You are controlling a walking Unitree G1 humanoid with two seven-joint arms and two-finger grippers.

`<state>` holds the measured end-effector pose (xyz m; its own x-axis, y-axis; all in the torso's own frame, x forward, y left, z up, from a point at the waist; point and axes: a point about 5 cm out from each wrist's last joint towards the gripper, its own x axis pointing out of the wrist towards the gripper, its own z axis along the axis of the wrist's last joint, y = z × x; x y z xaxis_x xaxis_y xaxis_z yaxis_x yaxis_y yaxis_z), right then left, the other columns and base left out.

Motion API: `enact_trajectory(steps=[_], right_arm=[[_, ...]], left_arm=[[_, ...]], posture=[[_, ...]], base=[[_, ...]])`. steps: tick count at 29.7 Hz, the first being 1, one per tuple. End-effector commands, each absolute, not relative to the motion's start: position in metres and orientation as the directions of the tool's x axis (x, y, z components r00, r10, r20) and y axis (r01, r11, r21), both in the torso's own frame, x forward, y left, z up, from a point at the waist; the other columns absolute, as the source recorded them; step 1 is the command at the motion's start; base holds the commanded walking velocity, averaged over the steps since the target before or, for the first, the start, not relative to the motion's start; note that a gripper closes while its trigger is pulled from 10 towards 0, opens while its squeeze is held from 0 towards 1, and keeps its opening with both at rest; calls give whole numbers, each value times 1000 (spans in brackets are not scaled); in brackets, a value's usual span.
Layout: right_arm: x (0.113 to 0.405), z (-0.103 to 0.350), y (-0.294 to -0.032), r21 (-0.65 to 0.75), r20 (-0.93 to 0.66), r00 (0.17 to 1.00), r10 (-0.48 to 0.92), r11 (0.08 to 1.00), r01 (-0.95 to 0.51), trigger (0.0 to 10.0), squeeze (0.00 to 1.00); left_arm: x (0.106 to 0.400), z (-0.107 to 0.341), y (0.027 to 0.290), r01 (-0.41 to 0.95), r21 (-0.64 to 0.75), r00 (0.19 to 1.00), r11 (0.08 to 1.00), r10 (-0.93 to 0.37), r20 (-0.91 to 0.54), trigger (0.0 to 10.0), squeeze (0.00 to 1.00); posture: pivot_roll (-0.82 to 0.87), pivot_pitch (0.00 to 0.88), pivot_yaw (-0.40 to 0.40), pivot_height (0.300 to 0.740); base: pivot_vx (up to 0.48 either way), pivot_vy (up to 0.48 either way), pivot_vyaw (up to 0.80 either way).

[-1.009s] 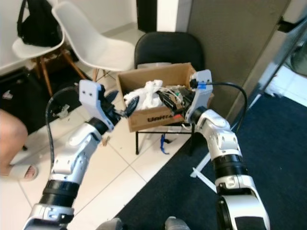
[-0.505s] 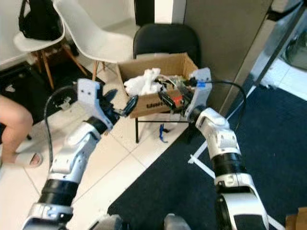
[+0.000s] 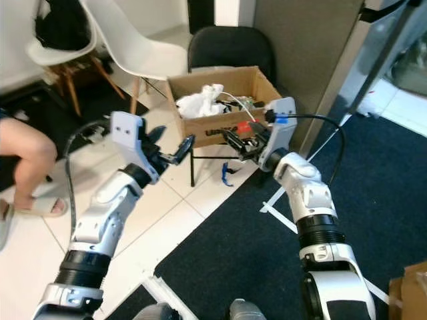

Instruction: Picking trash to rubbish bin

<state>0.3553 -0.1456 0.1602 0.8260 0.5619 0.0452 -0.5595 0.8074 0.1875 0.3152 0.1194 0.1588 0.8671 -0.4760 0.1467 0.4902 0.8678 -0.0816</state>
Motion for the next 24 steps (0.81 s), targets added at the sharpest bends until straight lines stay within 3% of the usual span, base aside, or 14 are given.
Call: enact_trajectory(steps=[1, 24], right_arm=[[354, 157, -142, 181, 32, 820, 571, 804, -567, 10000, 0], [355, 157, -142, 178, 30, 819, 573, 803, -568, 10000, 0]], left_arm=[[314, 153, 120, 486, -81, 871, 870, -475, 125, 10000, 0], [315, 152, 120, 489, -76, 870, 869, -478, 121, 10000, 0]], posture=[[-40, 0, -60, 740], [-41, 0, -63, 740]], base=[[-315, 0, 0], [-318, 0, 0]])
